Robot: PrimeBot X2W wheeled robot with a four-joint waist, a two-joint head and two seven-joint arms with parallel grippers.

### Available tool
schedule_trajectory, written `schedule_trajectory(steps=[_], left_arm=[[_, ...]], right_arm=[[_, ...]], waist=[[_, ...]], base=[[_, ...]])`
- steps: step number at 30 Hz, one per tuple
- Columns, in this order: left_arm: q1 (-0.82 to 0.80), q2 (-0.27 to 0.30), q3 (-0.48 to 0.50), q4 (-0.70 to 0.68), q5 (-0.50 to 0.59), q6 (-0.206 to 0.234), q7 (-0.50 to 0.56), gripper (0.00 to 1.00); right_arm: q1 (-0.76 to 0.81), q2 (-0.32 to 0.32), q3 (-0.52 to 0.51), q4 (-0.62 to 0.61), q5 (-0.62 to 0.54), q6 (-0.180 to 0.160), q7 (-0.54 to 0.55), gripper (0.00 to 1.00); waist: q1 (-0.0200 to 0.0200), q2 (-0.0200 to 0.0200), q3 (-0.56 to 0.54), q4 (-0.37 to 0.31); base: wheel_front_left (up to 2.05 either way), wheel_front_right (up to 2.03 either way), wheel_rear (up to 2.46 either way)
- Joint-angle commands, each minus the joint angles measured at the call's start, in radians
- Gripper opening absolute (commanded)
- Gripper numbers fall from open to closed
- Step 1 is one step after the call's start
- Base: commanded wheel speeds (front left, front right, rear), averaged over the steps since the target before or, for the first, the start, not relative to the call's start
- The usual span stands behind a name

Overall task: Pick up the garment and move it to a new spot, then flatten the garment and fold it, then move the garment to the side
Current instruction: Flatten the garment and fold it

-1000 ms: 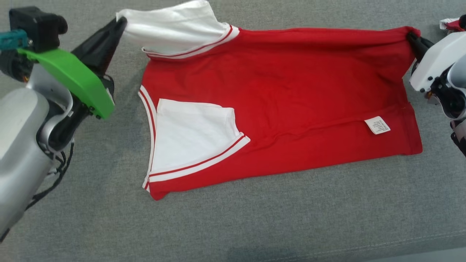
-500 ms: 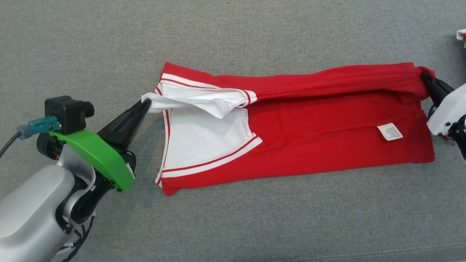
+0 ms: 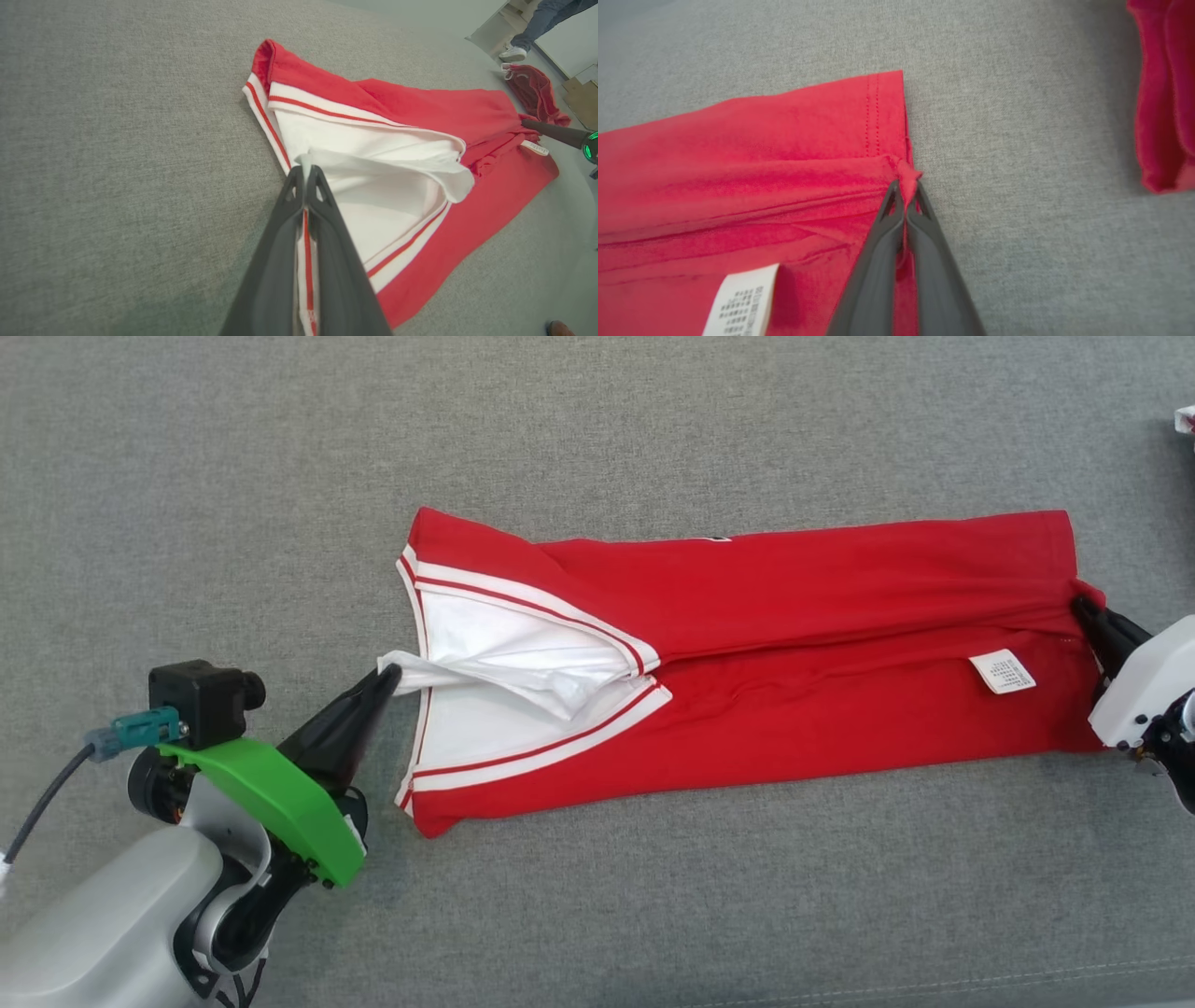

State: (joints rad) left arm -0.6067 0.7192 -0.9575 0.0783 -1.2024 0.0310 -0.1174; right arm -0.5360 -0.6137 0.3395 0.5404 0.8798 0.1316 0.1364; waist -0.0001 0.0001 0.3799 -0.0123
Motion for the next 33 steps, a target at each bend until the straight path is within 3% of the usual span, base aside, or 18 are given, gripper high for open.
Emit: schedule_trajectory(steps=[1, 2, 3, 10, 16, 19, 25, 29, 33], left_arm=[[0.016, -0.008, 0.0, 0.019, -0.01, 0.002, -0.009, 0.42], [0.02, -0.017, 0.0, 0.032, -0.014, 0.003, -0.013, 0.65], [0.025, -0.027, -0.003, 0.047, -0.016, 0.003, -0.018, 1.0], [0.057, -0.096, 0.004, 0.119, 0.001, 0.034, -0.087, 1.0], [0.129, -0.154, 0.054, 0.146, 0.099, 0.141, -0.145, 1.0], [0.222, -0.219, 0.179, 0.117, 0.242, 0.196, -0.147, 1.0], [0.417, -0.343, 0.385, 0.049, 0.516, 0.234, -0.147, 1.0], [0.529, -0.426, 0.486, 0.006, 0.673, 0.216, -0.147, 1.0], [0.599, -0.484, 0.524, -0.019, 0.82, 0.192, -0.147, 1.0]], right_arm=[[0.013, 0.003, -0.009, 0.004, -0.007, -0.002, 0.0, 0.51], [0.017, 0.008, -0.013, 0.006, -0.009, -0.002, 0.002, 1.0], [0.024, 0.011, -0.016, 0.006, -0.011, -0.002, 0.003, 1.0], [0.115, -0.015, -0.113, -0.029, 0.006, -0.002, -0.043, 1.0], [0.263, 0.018, -0.202, -0.077, -0.021, -0.002, -0.113, 1.0], [0.355, 0.067, -0.26, -0.102, -0.053, -0.002, -0.162, 1.0], [0.449, 0.152, -0.343, -0.132, -0.096, -0.002, -0.217, 1.0], [0.464, 0.197, -0.392, -0.131, -0.126, -0.002, -0.232, 1.0], [0.426, 0.232, -0.403, -0.105, -0.13, -0.002, -0.212, 1.0]], waist=[[0.0001, -0.0001, -0.001, 0.001], [0.0001, -0.0001, -0.003, 0.001], [0.0001, -0.0001, -0.008, 0.002], [0.0001, -0.0001, -0.079, 0.022], [0.0001, -0.0001, -0.151, 0.038], [0.0001, -0.0001, -0.183, 0.053], [0.0001, -0.0001, -0.218, 0.07], [0.0001, -0.0001, -0.232, 0.087], [0.0001, -0.0001, -0.241, 0.107]], base=[[0.0, 0.0, 0.0], [0.0, 0.0, 0.0], [0.0, 0.0, 0.0], [0.0, 0.0, 0.0], [0.0, 0.0, 0.0], [0.0, 0.0, 0.0], [0.0, 0.0, 0.0], [0.0, 0.0, 0.0], [0.0, 0.0, 0.0]])
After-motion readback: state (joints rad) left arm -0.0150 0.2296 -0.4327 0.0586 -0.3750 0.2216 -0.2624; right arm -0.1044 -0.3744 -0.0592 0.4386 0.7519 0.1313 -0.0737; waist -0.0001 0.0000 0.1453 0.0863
